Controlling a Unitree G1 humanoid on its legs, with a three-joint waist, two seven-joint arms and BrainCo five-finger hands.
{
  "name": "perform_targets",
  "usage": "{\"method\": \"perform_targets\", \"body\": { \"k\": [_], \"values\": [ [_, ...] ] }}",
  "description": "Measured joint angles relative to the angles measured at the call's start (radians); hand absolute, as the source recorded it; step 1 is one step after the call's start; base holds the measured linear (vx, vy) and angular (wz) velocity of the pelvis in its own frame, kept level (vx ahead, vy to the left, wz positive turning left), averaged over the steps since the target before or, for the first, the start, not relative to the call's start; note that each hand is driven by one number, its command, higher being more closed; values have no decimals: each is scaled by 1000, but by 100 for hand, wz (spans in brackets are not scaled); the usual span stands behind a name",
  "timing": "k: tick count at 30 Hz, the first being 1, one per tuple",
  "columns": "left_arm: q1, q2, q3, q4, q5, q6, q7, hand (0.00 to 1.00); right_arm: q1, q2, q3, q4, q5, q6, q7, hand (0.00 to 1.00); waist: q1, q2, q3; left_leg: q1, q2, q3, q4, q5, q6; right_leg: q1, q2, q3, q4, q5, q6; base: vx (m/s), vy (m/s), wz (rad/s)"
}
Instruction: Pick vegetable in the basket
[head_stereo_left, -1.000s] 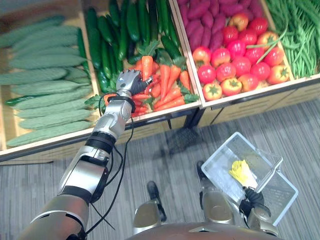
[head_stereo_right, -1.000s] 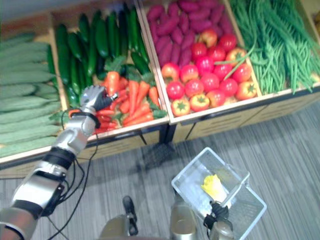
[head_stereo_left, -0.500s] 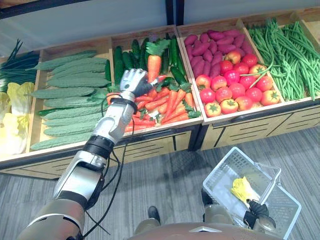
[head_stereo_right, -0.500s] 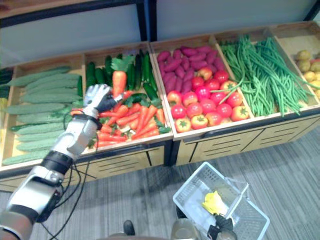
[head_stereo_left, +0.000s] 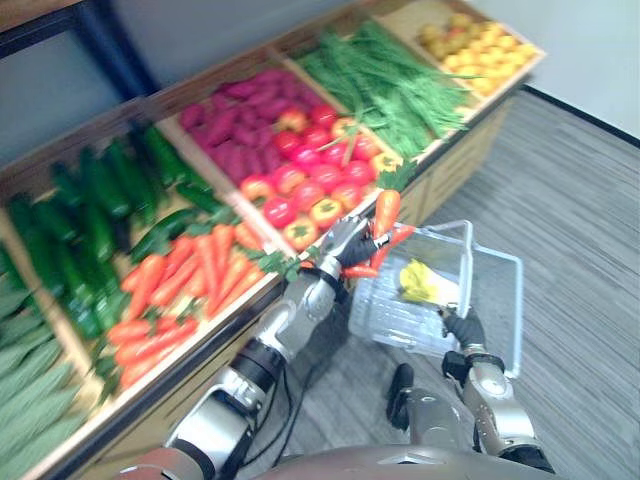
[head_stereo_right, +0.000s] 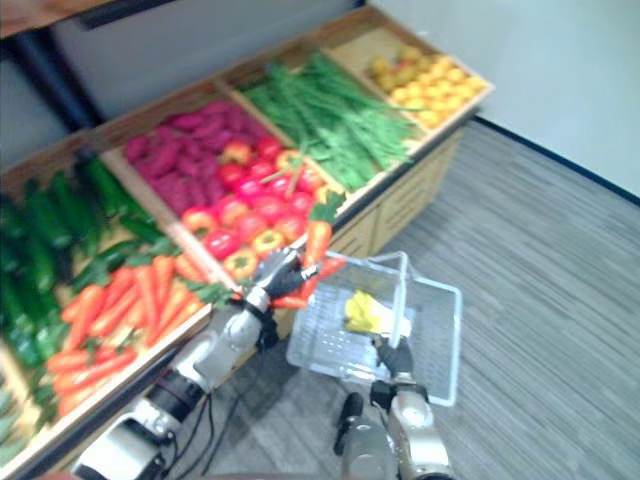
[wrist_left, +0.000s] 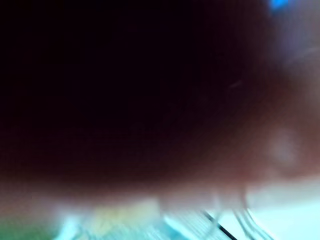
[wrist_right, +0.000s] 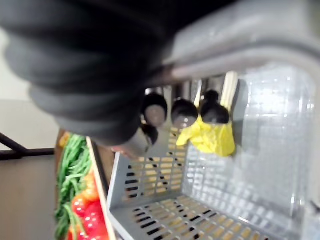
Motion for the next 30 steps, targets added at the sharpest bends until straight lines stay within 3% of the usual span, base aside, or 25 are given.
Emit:
{"method": "perform_targets", "body": {
  "k": [1,3,4,6,7,8,11,13,15,16,17,20,21,23,30],
  "values": [
    [20,5,0,5,-12,-1,5,100,-17,-1,54,1,23,-1,4,100,18,4,1,-65,-91,-165,18,-107,-5,6,30,76,-25,10,-17,164,52,-203],
    [66,13,7,5,-48,-1,29,100,-29,4,123,0,55,-1,19,100,39,-2,7,-121,-200,-319,-71,-193,-2,33,65,180,-55,18,-30,130,49,-195],
    [92,11,19,-4,-51,-3,43,100,-28,1,146,-1,81,-1,23,100,70,-4,9,-153,-263,-425,-149,-212,-13,42,79,243,-58,18,-30,122,75,-192],
    [115,12,35,-12,-52,-1,47,100,-28,-4,183,-1,113,-1,26,100,101,-2,10,-170,-327,-564,-289,-200,-43,49,97,320,-61,22,-23,109,118,-192],
    [126,14,53,-21,-51,0,65,100,-28,-11,231,-9,136,0,35,100,112,28,15,-170,-291,-562,-377,-88,-22,73,140,378,-78,43,9,123,159,-205],
    [128,20,72,-24,-52,3,69,100,-27,-12,260,-15,150,1,39,100,113,25,14,-156,-282,-515,-384,-93,-17,77,138,404,-86,49,17,148,182,-160],
    [99,19,112,-33,-70,24,86,100,-24,-23,309,-123,212,1,65,100,86,-27,35,-97,-303,-415,-487,-61,10,6,99,416,4,0,59,157,154,-82],
    [98,20,108,-31,-71,35,83,100,-25,-24,322,-153,240,1,75,100,80,-34,31,-77,-301,-374,-509,-50,18,-19,65,341,43,-34,52,106,94,-63],
    [100,21,101,-28,-73,48,83,100,-26,-20,359,-206,274,-12,113,100,72,-40,27,-57,-288,-321,-514,-47,20,-48,-40,139,146,-73,44,170,101,-59],
    [96,23,102,-29,-74,48,84,100,-25,-21,362,-207,276,-14,119,100,68,-41,26,-54,-284,-321,-514,-49,17,-43,-49,116,146,-77,47,150,40,-2],
    [89,26,101,-20,-74,48,85,100,-25,-30,353,-208,301,-18,135,100,64,-52,18,-45,-280,-322,-511,-59,1,-23,-48,92,121,-77,73,159,-41,-4],
    [88,17,121,38,-73,50,86,100,-21,-60,364,-219,351,-21,153,100,82,-38,-17,-36,-228,-279,-536,-68,-16,34,22,126,-46,1,71,161,-92,-47],
    [90,22,124,54,-73,52,87,0,-15,-68,369,-230,375,-21,170,100,79,-44,-25,-26,-220,-253,-561,-64,-22,60,39,150,-129,45,70,132,-42,-68],
    [88,20,130,82,-73,57,86,0,26,-81,353,-268,417,-22,182,100,76,-47,-28,-14,-222,-235,-585,-62,-24,91,46,168,-216,94,70,99,-8,-45],
    [99,8,122,121,-75,66,110,0,201,-115,223,-286,496,-22,216,100,54,-54,-52,22,-251,-242,-633,-39,-15,99,25,175,-222,108,89,-24,56,-3]
  ]
}}
